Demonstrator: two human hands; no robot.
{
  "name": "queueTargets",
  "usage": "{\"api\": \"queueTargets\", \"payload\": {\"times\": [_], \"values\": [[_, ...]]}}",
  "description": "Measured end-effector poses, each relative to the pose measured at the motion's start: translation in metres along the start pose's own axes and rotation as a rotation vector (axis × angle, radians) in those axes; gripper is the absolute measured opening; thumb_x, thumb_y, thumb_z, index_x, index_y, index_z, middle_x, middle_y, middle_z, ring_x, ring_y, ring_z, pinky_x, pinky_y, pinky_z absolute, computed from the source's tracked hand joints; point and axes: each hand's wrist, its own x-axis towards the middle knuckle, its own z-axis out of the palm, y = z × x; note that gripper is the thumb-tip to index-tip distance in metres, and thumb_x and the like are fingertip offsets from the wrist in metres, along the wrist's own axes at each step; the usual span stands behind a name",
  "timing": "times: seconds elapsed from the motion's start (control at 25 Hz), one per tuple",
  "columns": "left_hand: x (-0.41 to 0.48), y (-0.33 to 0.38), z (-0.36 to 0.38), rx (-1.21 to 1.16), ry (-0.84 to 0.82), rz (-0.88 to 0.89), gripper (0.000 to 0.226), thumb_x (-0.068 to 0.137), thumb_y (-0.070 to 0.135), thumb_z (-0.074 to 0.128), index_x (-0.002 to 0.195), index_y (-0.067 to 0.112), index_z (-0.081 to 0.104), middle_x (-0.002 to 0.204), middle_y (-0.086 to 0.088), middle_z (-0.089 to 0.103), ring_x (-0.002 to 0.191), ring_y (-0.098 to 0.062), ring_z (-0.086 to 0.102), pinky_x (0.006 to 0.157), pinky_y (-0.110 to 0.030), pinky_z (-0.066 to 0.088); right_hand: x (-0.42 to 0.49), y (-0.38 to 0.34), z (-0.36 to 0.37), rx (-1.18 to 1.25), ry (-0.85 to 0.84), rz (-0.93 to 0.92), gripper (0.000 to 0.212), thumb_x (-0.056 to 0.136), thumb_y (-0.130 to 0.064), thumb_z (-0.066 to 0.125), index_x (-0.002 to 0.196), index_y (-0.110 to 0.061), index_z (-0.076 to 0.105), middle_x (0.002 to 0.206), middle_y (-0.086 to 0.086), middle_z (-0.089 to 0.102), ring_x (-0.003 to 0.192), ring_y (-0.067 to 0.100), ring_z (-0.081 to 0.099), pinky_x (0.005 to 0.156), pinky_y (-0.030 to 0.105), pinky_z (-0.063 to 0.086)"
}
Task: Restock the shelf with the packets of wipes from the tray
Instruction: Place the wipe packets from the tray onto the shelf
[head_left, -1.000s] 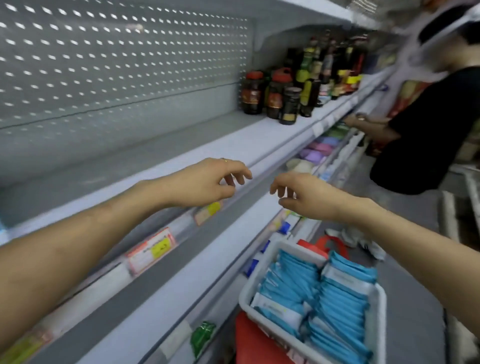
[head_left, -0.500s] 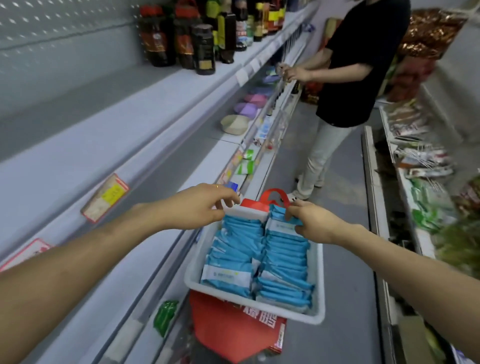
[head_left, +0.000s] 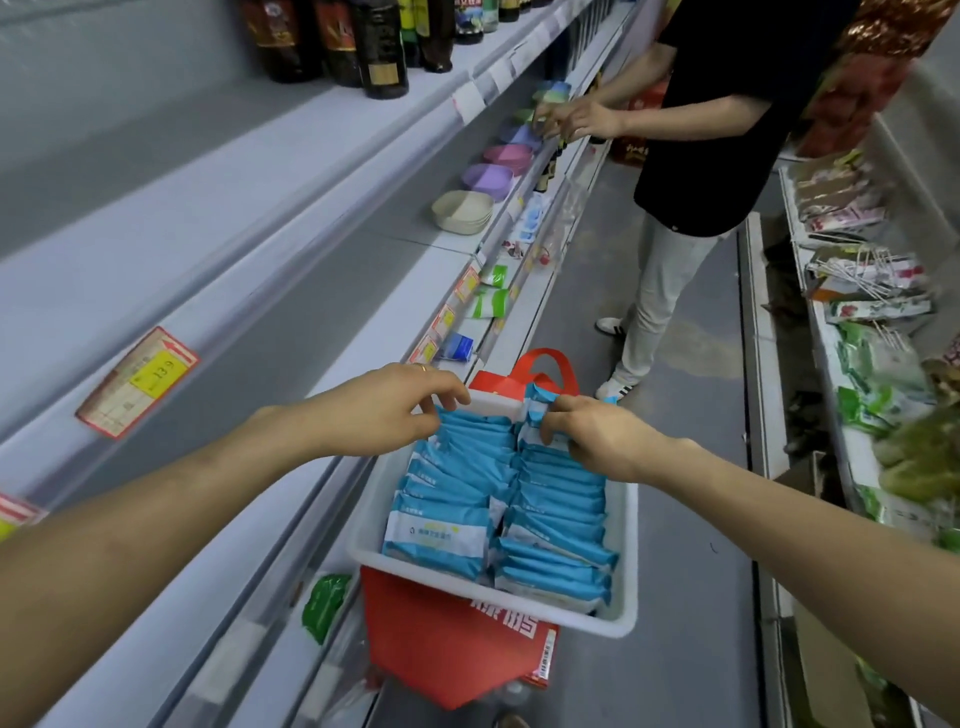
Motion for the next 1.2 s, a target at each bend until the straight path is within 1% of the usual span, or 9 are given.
{"api": "queueTargets", "payload": {"times": [0.2, 0.4, 0.52, 0.56, 0.68, 0.76, 0.92, 1.08, 1.2], "values": [[0.039, 0.014, 0.01, 0.007, -0.003, 0.019, 0.036, 0.098, 0.014, 0.055, 0.128, 0.032, 0.06, 0.118, 0.017, 0.061, 0.105, 0.0, 0.059, 0.088, -0.022, 0.051, -0.002, 0.005, 0.005, -0.038, 0.021, -0.057, 0.048, 0.082, 0.006, 0.052, 0.119, -0.023, 0.064, 0.119, 0.001, 0.058, 0.109, 0.025, 0.058, 0.071, 0.036, 0.049], [0.102, 0.046, 0.026, 0.008, 0.105, 0.116, 0.039, 0.091, 0.008, 0.057, 0.124, 0.025, 0.067, 0.119, 0.01, 0.061, 0.109, -0.005, 0.054, 0.095, -0.024, 0.045, -0.039, 0.006, -0.015, -0.009, 0.093, -0.097, 0.046, 0.08, 0.003, 0.051, 0.115, -0.025, 0.061, 0.119, -0.001, 0.057, 0.107, 0.025, 0.056, 0.074, 0.047, 0.055], [0.135, 0.063, 0.043, 0.063, -0.04, 0.218, 0.031, 0.089, 0.006, 0.06, 0.111, 0.022, 0.075, 0.126, 0.004, 0.062, 0.117, -0.007, 0.051, 0.095, -0.013, 0.036, -0.07, 0.009, -0.024, 0.081, 0.126, -0.103, 0.045, 0.083, 0.0, 0.052, 0.114, -0.03, 0.062, 0.122, -0.007, 0.057, 0.11, 0.021, 0.057, 0.081, 0.042, 0.054], [0.144, 0.064, 0.049, 0.095, -0.1, 0.238, 0.03, 0.089, 0.006, 0.061, 0.108, 0.024, 0.076, 0.129, 0.003, 0.06, 0.121, -0.009, 0.05, 0.097, -0.014, 0.034, -0.08, 0.011, -0.027, 0.113, 0.135, -0.091, 0.043, 0.084, -0.001, 0.052, 0.114, -0.031, 0.062, 0.122, -0.008, 0.057, 0.11, 0.019, 0.057, 0.084, 0.04, 0.053], [0.165, 0.063, 0.068, 0.186, -0.188, 0.243, 0.035, 0.087, 0.008, 0.062, 0.109, 0.033, 0.074, 0.128, 0.003, 0.054, 0.12, -0.017, 0.053, 0.103, -0.035, 0.043, -0.106, 0.021, -0.031, 0.131, 0.156, -0.055, 0.041, 0.087, -0.002, 0.054, 0.114, -0.031, 0.063, 0.119, -0.01, 0.055, 0.105, 0.016, 0.055, 0.083, 0.036, 0.051], [0.17, 0.063, 0.077, 0.246, -0.193, 0.243, 0.039, 0.087, 0.009, 0.062, 0.11, 0.038, 0.072, 0.126, 0.004, 0.052, 0.115, -0.019, 0.052, 0.099, -0.041, 0.045, -0.119, 0.026, -0.03, 0.133, 0.16, -0.037, 0.04, 0.087, -0.003, 0.054, 0.115, -0.031, 0.063, 0.115, -0.01, 0.054, 0.103, 0.016, 0.055, 0.081, 0.036, 0.051], [0.165, 0.06, 0.092, 0.335, -0.176, 0.239, 0.036, 0.088, 0.014, 0.065, 0.11, 0.041, 0.071, 0.121, 0.009, 0.049, 0.112, -0.016, 0.045, 0.094, -0.037, 0.044, -0.133, 0.035, -0.023, 0.149, 0.169, -0.018, 0.039, 0.087, -0.003, 0.055, 0.115, -0.029, 0.064, 0.11, -0.011, 0.053, 0.098, 0.012, 0.051, 0.076, 0.024, 0.042], [0.154, 0.056, 0.1, 0.395, -0.199, 0.237, 0.039, 0.089, 0.01, 0.058, 0.11, 0.04, 0.071, 0.103, 0.013, 0.043, 0.099, -0.013, 0.045, 0.08, -0.039, 0.047, -0.133, 0.034, -0.021, 0.168, 0.166, -0.028, 0.039, 0.087, -0.003, 0.055, 0.115, -0.028, 0.065, 0.115, -0.008, 0.057, 0.103, 0.015, 0.054, 0.081, 0.034, 0.05], [0.146, 0.054, 0.096, 0.403, -0.195, 0.23, 0.039, 0.091, 0.007, 0.056, 0.112, 0.037, 0.071, 0.101, 0.014, 0.047, 0.094, -0.011, 0.05, 0.073, -0.041, 0.05, -0.125, 0.026, -0.022, 0.186, 0.146, -0.061, 0.04, 0.086, -0.003, 0.053, 0.114, -0.029, 0.066, 0.117, -0.007, 0.059, 0.107, 0.017, 0.057, 0.084, 0.038, 0.052]]}}
